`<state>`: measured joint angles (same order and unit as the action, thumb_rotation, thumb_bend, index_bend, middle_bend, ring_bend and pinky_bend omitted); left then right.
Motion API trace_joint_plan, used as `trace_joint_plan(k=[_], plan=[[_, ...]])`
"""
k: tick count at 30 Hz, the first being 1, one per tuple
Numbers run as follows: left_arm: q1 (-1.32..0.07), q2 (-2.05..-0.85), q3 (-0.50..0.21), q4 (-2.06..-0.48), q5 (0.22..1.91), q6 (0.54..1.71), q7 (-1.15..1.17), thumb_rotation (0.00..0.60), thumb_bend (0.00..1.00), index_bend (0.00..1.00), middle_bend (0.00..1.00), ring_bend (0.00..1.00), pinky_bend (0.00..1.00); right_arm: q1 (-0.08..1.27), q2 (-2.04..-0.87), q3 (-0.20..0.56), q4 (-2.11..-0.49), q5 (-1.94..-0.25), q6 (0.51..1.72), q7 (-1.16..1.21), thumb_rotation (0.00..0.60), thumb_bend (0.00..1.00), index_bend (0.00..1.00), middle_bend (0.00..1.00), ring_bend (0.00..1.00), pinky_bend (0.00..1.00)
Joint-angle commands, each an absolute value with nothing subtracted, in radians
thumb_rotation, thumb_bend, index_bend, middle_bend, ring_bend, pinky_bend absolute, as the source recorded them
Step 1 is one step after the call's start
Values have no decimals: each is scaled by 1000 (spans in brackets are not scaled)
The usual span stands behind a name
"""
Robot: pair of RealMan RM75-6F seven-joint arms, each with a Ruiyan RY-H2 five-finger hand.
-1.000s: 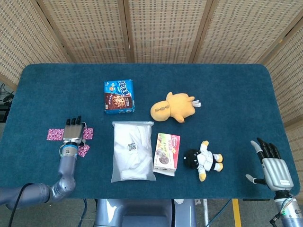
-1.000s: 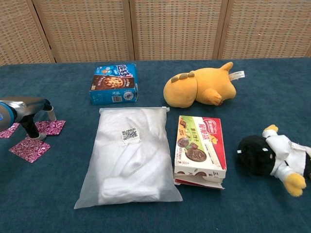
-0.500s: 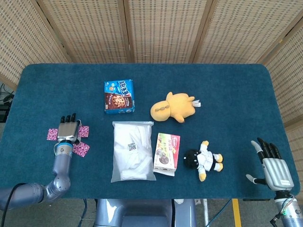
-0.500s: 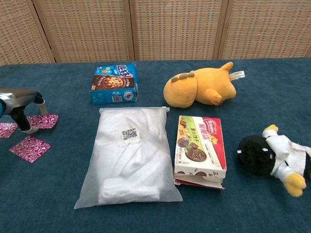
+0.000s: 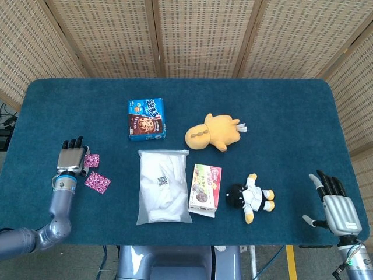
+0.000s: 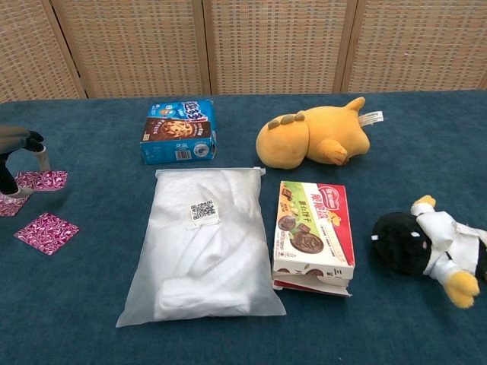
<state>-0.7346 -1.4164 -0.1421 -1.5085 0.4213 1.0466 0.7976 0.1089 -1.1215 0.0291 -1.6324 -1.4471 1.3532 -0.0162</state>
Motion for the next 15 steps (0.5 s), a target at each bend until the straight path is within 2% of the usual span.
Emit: trace_joint_plan(k=[1,15], plan=[[-700,-1367,-107,-1497,493,970,721,600,374,523,0,0,0,109,-1123,29,-1633,-1446,1352,-20,600,0,0,0,0,0],[-634,-1316,-51,-1427,641,933,586,600,369,524,0,0,0,108,-1129,27,-1636,-1448,1355,-40,600,0,0,0,0,0]])
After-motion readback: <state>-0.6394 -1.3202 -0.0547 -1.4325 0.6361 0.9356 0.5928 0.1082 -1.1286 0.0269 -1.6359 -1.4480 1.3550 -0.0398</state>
